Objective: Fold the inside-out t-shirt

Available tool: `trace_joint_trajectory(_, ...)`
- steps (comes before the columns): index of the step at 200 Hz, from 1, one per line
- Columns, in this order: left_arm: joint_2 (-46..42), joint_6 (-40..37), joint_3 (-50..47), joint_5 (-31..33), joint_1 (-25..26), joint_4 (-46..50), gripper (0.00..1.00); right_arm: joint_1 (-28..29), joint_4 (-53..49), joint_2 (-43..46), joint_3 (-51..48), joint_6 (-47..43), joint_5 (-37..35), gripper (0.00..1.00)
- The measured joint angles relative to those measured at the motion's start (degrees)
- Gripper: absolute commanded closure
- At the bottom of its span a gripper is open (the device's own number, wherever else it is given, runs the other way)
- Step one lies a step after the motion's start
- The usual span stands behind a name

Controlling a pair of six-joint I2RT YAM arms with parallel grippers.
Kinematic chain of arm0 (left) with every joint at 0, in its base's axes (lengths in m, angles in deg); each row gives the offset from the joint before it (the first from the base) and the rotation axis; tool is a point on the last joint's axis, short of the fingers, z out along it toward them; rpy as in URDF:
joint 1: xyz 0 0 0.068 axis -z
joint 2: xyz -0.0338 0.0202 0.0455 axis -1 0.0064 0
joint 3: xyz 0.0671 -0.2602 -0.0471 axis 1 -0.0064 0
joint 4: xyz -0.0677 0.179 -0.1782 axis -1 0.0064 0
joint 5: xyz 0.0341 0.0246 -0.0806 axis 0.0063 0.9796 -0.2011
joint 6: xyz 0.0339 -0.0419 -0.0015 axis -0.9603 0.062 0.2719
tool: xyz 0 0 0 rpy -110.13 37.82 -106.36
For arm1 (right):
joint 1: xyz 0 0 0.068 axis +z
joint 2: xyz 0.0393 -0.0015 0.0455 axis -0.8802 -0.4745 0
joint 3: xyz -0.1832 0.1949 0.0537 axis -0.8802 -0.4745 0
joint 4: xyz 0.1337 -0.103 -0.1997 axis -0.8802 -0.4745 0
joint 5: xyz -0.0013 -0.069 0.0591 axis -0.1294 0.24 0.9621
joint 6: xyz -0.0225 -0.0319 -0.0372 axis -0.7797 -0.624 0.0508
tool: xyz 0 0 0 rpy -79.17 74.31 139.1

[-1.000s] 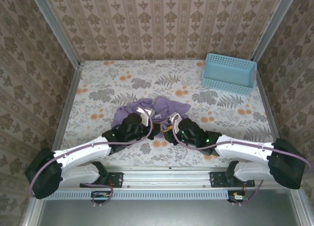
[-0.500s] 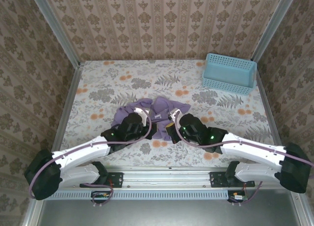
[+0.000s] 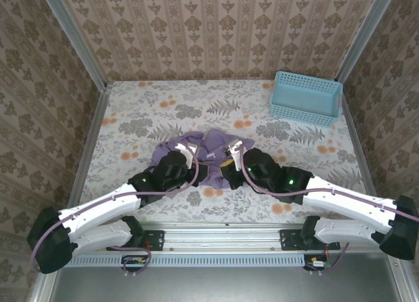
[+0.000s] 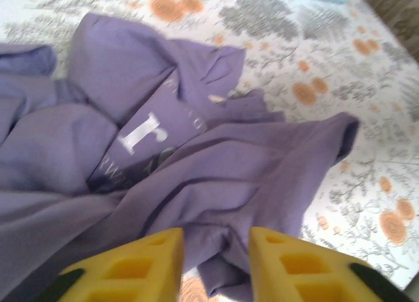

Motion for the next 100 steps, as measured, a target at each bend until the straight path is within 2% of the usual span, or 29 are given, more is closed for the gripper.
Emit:
trace_joint_trajectory(19, 2.9, 2.5, 4.7, 5.3, 2.9, 9.0, 0.61, -0.9, 0.0, -0.5, -4.1, 4.7, -2.5, 0.75)
trace_joint_trajectory(31, 4.3, 4.8, 7.2, 7.4, 5.2, 13.2, 0.53, -1.1, 0.4, -0.5, -6.6, 8.0, -3.7, 0.72)
trace_joint_trajectory(49, 5.4, 9.0, 7.9, 8.5, 8.3, 16.2, 0.52, -0.9, 3.2, -0.5, -11.8, 14.0, -5.1, 0.69)
trace_joint_trajectory(77, 7.6, 13.6, 6.7, 7.1, 11.0, 16.3, 0.51, -0.3, 9.6, -0.5, -20.0, 22.8, -6.1, 0.66)
trace_joint_trajectory(100, 9.1, 15.9, 6.6, 6.7, 12.8, 13.7, 0.52, 0.8, 14.0, -0.6, -21.6, 26.9, -7.3, 0.65)
